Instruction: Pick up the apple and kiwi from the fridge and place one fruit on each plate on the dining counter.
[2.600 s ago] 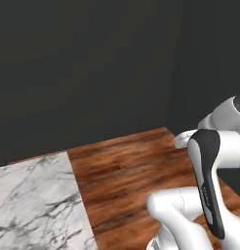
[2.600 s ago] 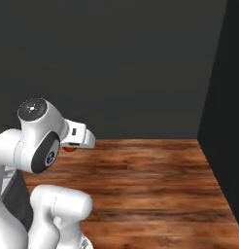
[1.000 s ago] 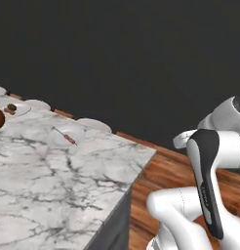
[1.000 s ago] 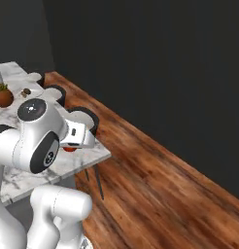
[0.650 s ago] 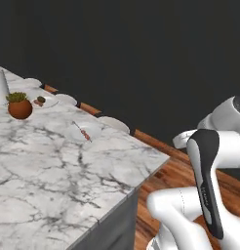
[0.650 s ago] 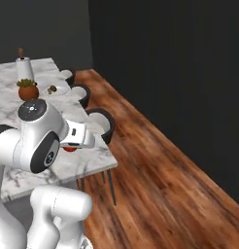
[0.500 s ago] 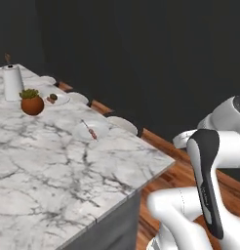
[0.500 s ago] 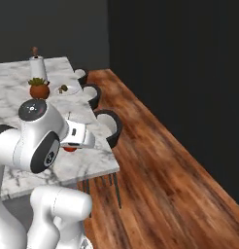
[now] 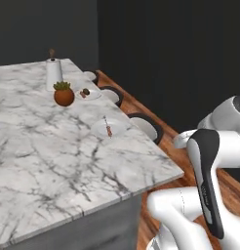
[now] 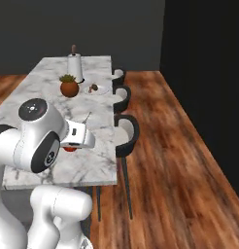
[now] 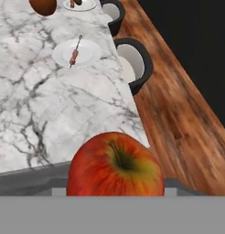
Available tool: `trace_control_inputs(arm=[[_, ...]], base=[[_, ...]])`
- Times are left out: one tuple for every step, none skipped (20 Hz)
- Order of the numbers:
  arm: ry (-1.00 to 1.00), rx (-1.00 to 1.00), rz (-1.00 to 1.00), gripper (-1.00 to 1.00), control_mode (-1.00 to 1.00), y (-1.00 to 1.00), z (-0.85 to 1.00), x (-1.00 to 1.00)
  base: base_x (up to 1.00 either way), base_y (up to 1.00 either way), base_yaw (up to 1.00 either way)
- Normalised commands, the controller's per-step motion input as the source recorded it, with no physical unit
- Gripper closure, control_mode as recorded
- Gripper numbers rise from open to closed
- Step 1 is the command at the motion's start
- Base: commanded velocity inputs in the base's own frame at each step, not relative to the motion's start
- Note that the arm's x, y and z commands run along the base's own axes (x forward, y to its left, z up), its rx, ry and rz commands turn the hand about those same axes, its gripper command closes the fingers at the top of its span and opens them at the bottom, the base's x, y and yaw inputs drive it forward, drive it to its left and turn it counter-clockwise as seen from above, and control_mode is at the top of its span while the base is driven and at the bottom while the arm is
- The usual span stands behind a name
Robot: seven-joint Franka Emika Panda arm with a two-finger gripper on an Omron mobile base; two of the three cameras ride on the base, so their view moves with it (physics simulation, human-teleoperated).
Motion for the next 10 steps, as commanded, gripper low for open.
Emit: trace_control_inputs(arm=[[0.00,0.00,0.00,1.00,1.00,0.00,0.00,0.00],[0.00,0.00,0.00,1.00,1.00,0.00,0.00,0.00],[0.00,0.00,0.00,1.00,1.00,0.00,0.00,0.00],[0.00,0.00,0.00,1.00,1.00,0.00,0.00,0.00],[0.00,0.00,0.00,1.00,1.00,0.00,0.00,0.00],[0.00,0.00,0.00,1.00,1.00,0.00,0.00,0.00],[0.00,0.00,0.00,1.00,1.00,0.00,0.00,0.00],[0.00,0.00,0.00,1.00,1.00,0.00,0.00,0.00],[0.00,0.00,0.00,1.00,1.00,0.00,0.00,0.00],[0.00,0.00,0.00,1.00,1.00,0.00,0.00,0.00]], base=[[0.00,-0.45,0.48],[0.00,-0.41,0.47],[0.00,-0.38,0.47],[0.00,-0.41,0.47],[0.00,-0.39,0.47],[0.00,-0.39,0.48],[0.00,-0.39,0.47],[0.00,-0.40,0.47],[0.00,-0.41,0.47],[0.00,-0.43,0.46]])
